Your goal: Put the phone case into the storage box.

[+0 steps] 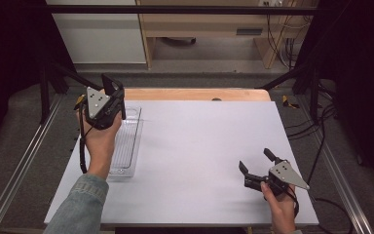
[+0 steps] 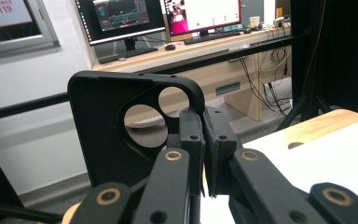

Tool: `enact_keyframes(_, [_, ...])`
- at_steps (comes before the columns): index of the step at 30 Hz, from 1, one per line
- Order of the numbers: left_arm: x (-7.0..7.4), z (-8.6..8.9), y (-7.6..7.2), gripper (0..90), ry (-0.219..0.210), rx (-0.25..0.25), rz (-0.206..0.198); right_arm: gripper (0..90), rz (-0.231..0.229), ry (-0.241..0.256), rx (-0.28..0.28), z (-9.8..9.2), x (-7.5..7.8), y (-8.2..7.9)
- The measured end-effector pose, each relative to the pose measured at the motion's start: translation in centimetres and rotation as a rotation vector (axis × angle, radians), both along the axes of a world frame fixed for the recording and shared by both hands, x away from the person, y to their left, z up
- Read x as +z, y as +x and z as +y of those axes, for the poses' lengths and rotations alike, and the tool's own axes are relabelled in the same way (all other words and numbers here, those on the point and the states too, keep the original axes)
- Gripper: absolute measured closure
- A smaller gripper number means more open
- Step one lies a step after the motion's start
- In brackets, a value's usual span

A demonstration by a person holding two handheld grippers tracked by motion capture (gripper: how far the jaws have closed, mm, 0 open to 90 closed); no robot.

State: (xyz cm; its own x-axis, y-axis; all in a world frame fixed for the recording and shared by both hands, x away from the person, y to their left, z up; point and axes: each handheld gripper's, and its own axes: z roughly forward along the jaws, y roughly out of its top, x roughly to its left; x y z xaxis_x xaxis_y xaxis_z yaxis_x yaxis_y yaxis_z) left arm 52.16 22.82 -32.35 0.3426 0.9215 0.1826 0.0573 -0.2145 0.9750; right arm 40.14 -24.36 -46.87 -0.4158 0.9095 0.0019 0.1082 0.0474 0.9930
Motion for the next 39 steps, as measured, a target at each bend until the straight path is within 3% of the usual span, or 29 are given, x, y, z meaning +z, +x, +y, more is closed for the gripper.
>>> enact_keyframes(26, [-0.36,-0.03,0.64,86.8,-0.060,0.011,0.030,3.5,-0.004,-0.011,0.011,0.16,-0.02,0.01])
enact_keyframes(32, [-0.31,-0.14,0.77,86.8,-0.038,0.018,0.029,3.5,-0.004,-0.012,0.012,0.19,-0.04,0.02])
enact_keyframes(39, [-0.14,-0.12,0.96,86.8,-0.048,0.016,0.036,3.5,-0.006,-0.011,0.012,0.17,-0.02,0.01])
